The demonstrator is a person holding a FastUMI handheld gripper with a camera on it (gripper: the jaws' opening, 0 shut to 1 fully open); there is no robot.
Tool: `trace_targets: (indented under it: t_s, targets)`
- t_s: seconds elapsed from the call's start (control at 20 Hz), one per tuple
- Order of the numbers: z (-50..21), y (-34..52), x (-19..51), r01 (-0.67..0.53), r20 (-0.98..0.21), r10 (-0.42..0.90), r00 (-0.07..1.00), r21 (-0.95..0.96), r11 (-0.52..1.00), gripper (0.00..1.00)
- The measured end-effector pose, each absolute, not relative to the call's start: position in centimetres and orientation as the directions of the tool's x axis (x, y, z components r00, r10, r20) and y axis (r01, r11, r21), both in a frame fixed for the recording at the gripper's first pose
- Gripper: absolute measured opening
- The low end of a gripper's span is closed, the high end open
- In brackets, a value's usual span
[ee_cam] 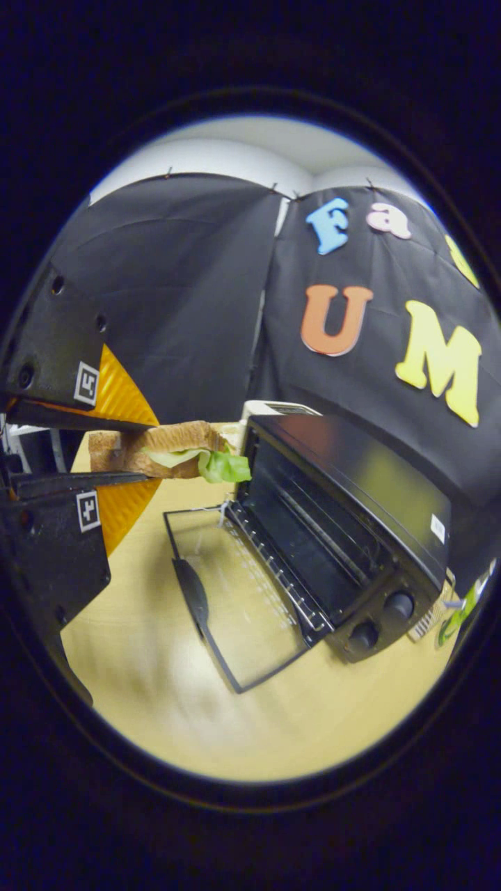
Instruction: Open the toaster oven, put the food inside, and close the toaster oven door.
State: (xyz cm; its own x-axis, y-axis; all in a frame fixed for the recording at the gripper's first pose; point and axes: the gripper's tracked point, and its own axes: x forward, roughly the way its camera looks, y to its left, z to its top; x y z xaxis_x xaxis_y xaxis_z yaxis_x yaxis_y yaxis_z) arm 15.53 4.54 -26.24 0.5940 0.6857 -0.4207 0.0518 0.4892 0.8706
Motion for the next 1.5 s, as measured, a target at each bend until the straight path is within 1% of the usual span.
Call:
trace_targets:
  t_s: [0.15,0.45,0.55,0.7,0.8,0.95,1.1,1.2,1.3,1.35,1.4,1.5]
  targets:
    - [-27.6,3.4,19.4,0.093,-0.384,0.648,0.658,0.895,0.436,0.31]
    - [-30.2,2.0,27.0,0.088,-0.288,0.573,0.767,0.932,0.351,0.31]
    - [-30.9,1.2,28.9,0.089,-0.253,0.522,0.814,0.943,0.319,0.31]
    - [-31.9,-0.5,31.3,0.124,-0.214,0.427,0.879,0.965,0.23,0.31]
    - [-32.8,-0.6,32.0,0.142,-0.225,0.4,0.889,0.964,0.226,0.31]
    - [-33.0,0.4,32.8,0.127,-0.214,0.389,0.896,0.963,0.239,0.31]
    - [-33.7,0.7,33.1,0.152,-0.237,0.359,0.903,0.957,0.248,0.33]
    - [-33.8,0.8,33.0,0.165,-0.257,0.343,0.903,0.947,0.276,0.36]
    - [-33.4,1.2,32.7,0.16,-0.266,0.345,0.9,0.938,0.306,0.44]
    - [-33.3,1.6,32.5,0.161,-0.276,0.352,0.894,0.933,0.322,0.49]
    - [-33.6,1.9,32.2,0.169,-0.295,0.364,0.884,0.925,0.341,0.52]
    - [-34.0,3.0,31.5,0.194,-0.342,0.389,0.856,0.908,0.372,0.62]
